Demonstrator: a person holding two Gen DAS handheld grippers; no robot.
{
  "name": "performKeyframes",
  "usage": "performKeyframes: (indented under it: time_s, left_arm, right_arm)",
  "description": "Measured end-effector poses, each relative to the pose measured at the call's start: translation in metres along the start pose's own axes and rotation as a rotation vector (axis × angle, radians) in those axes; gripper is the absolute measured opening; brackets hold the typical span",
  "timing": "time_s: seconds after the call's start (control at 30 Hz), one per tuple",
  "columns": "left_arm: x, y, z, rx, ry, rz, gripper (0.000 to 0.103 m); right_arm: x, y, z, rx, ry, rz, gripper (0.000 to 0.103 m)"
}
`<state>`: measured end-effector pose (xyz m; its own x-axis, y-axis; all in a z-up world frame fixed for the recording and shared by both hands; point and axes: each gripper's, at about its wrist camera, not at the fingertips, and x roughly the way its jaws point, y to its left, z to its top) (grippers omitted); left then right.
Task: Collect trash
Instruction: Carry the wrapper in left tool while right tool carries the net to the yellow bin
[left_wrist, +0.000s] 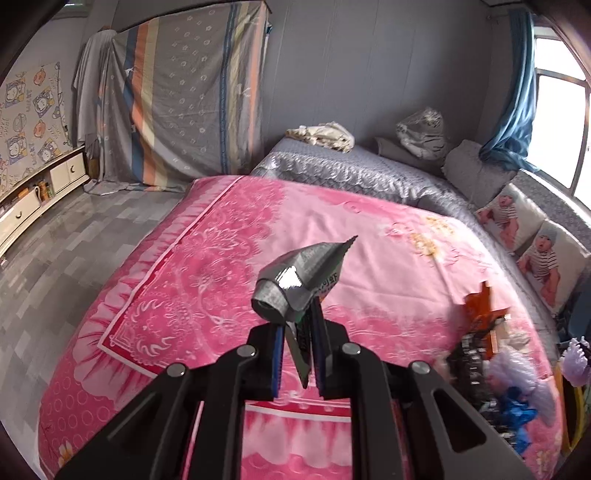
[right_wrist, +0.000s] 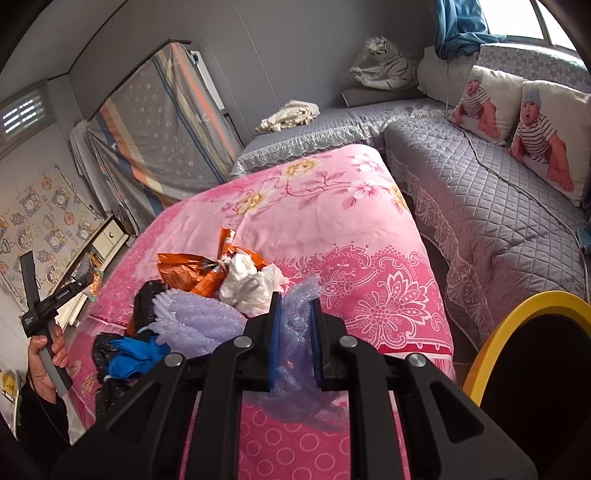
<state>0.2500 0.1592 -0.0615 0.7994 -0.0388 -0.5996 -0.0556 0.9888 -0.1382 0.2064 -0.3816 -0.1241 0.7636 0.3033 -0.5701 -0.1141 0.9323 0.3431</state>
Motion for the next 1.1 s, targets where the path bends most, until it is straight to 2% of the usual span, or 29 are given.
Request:
performKeyframes:
  time_s: [0.43,0.77,1.1]
  left_arm:
    - [-0.042,-0.107,-0.002,0.133,-0.053,-0.229,0.012]
    - [-0.060,-0.178,-0.012,0.218,-0.069,-0.369,0.012]
    - [-0.065,-0.256,-0.038,0.284,-0.034,-0.546,0.012]
  right_arm:
    - [-0.077,-0.011,-0.001,-0.003,-0.150,-0.050,0.013]
    - [-0.142,-0.055,-0.011,0.074,-0.252,-0.131,0.013]
    - [-0.197,-0.104,-0.028,0.192,-0.357,-0.235,0.013]
